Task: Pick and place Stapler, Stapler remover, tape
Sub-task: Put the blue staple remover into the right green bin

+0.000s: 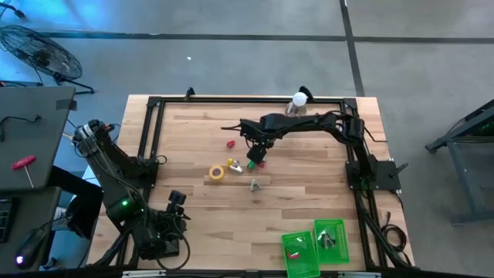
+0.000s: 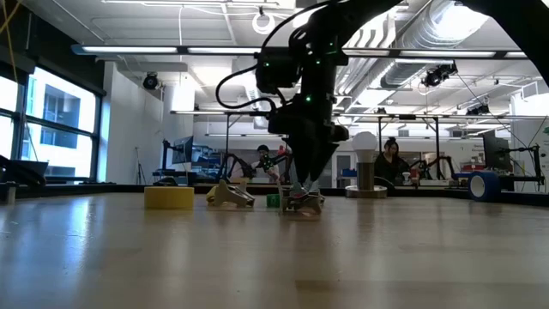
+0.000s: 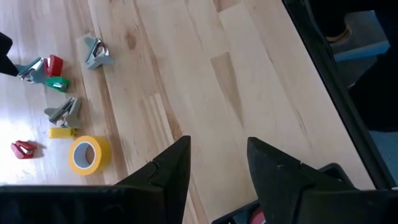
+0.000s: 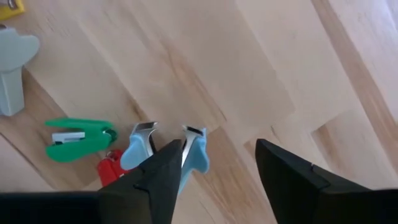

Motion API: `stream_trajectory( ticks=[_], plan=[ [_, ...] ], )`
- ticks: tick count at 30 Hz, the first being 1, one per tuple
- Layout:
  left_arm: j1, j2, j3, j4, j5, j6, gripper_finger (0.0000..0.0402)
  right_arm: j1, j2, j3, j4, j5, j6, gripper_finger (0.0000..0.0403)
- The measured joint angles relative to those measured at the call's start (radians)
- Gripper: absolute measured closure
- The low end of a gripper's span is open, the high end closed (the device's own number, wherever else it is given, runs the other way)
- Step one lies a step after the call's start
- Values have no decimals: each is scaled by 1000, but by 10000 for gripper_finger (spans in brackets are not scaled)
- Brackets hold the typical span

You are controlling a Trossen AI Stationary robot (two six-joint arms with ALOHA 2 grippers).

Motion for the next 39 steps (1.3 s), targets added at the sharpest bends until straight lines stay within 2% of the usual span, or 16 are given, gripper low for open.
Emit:
stream_trajectory(
  ticks=[5, 20, 25, 30, 39],
  plan=[
    [0, 0, 0, 3, 0, -1, 250, 1, 0, 0, -5, -2, 11, 227],
    [0, 0, 0, 4, -3, -2, 250, 0, 0, 0, -30, -5, 20, 225],
    [0, 0, 0, 5, -3, -4, 250, 0, 0, 0, -33, -45, 35, 230],
    [0, 0, 0, 5, -3, -4, 250, 1, 0, 0, -33, -42, 29, 231],
    [0, 0, 0, 6, -2, -3, 250, 1, 0, 0, -33, -47, 36, 250]
  ],
)
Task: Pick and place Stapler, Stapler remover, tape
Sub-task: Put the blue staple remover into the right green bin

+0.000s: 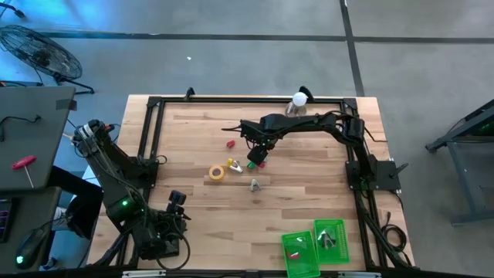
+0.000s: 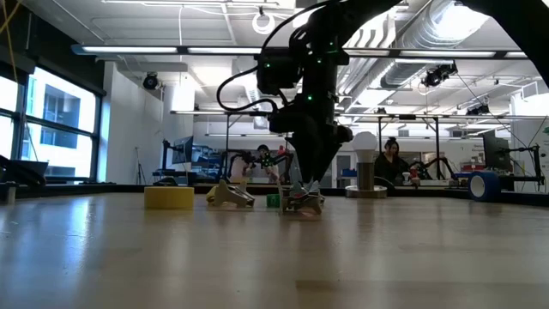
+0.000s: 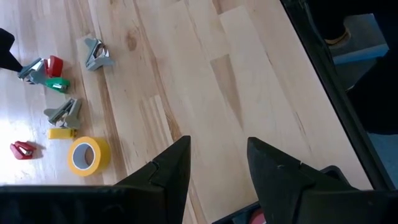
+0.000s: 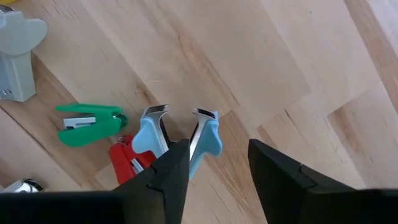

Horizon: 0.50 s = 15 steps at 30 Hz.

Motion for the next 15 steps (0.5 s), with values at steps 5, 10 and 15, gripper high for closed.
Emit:
stream_trajectory(
  ticks=[5, 10, 15],
  plan=[
    [0, 0, 0, 2, 0, 0, 250, -3, -1, -53, 49, -22, 2, 258],
    [0, 0, 0, 2, -2, 3, 250, -7, -11, -154, 177, -50, -38, 261],
    [0, 0, 0, 0, -21, 7, 250, -3, -8, -165, 251, -45, -69, 302]
  ],
)
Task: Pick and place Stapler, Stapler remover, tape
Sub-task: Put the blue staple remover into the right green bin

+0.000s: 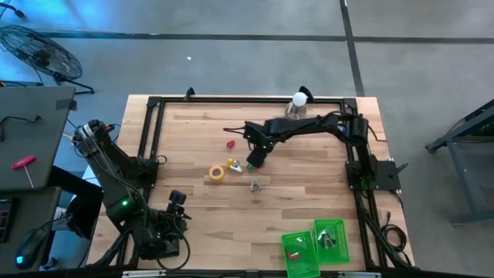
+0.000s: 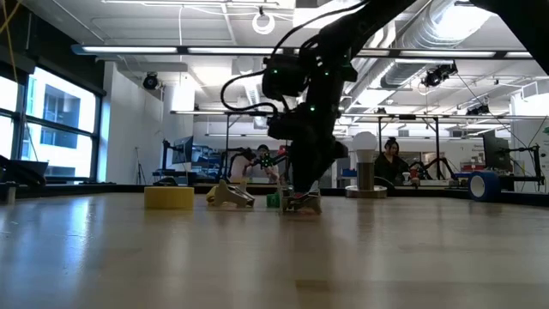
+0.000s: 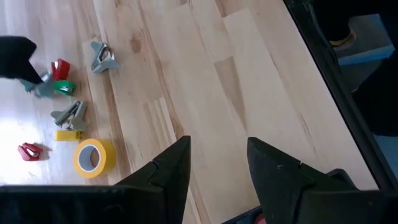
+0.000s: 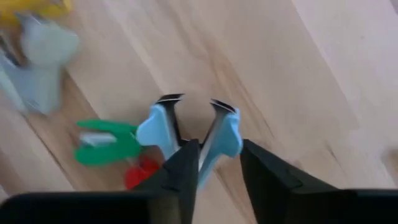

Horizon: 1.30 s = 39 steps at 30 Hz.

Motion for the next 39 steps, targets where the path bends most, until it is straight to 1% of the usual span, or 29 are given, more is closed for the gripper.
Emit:
stream_trajectory(
  ticks=[4, 5, 9, 11, 15, 24, 33, 39],
  plan=[
    [0, 0, 0, -1, -3, 0, 250, 1, 2, 16, 1, -3, -21, 377],
    [0, 0, 0, -2, -3, 0, 250, 1, 2, 16, 4, -5, -25, 388],
    [0, 0, 0, -1, -4, 0, 250, 3, 4, 16, 21, 0, -27, 391],
    [0, 0, 0, -1, -5, 0, 250, 10, 5, 16, 26, 23, -45, 399],
    [0, 0, 0, -2, -6, 0, 250, 30, -4, 14, 31, 72, -53, 402],
    [0, 0, 0, -1, -6, -1, 250, 53, -43, 9, 20, 64, -54, 402],
    [0, 0, 0, -3, -21, 0, 250, 74, -47, 10, 18, 85, -64, 402],
    [0, 0, 0, -3, -21, 0, 250, 70, -48, 12, 61, 89, -73, 402]
  ],
)
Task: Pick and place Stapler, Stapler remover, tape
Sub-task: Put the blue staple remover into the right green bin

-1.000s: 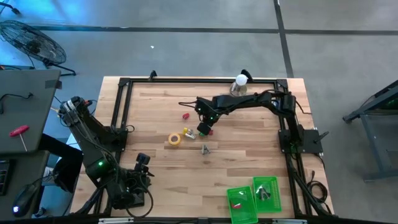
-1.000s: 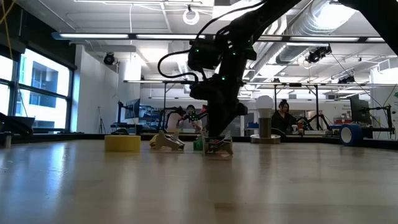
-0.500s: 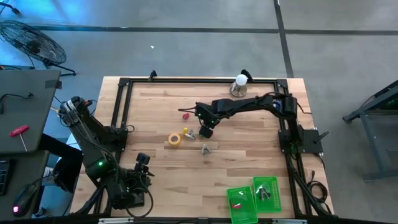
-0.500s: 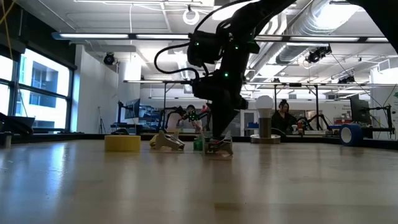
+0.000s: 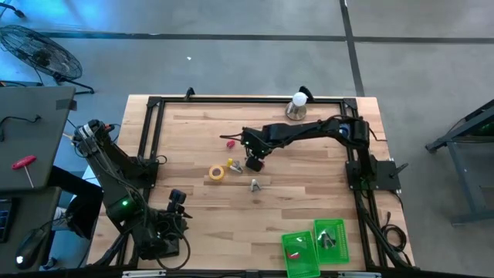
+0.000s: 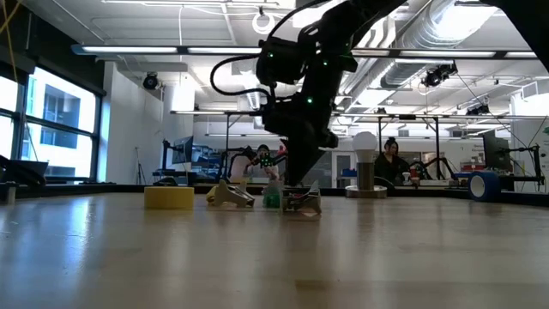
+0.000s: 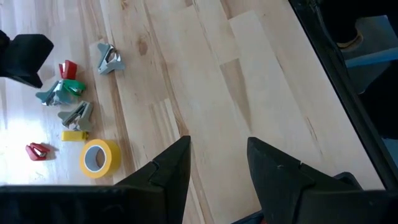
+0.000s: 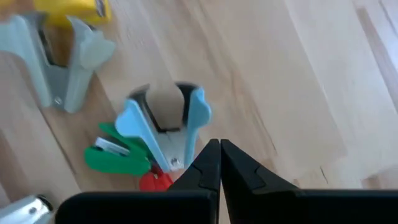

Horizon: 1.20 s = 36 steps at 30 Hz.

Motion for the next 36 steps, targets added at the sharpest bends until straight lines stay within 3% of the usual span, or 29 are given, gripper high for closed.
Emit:
stream_trajectory(
  ticks=[9, 19, 23, 36],
  plan=[
    [0, 0, 0, 0, 0, 0, 250, 1, -2, 1, 51, 7, -8, 382],
    [0, 0, -2, 0, -1, 0, 250, 1, -3, 2, 71, 8, 4, 239],
    [0, 0, -35, 4, -3, 0, 250, 1, -3, 2, 77, 30, 3, 204],
    [0, 0, -83, 17, -18, -1, 250, -1, -3, 2, 78, 32, 3, 218]
  ],
)
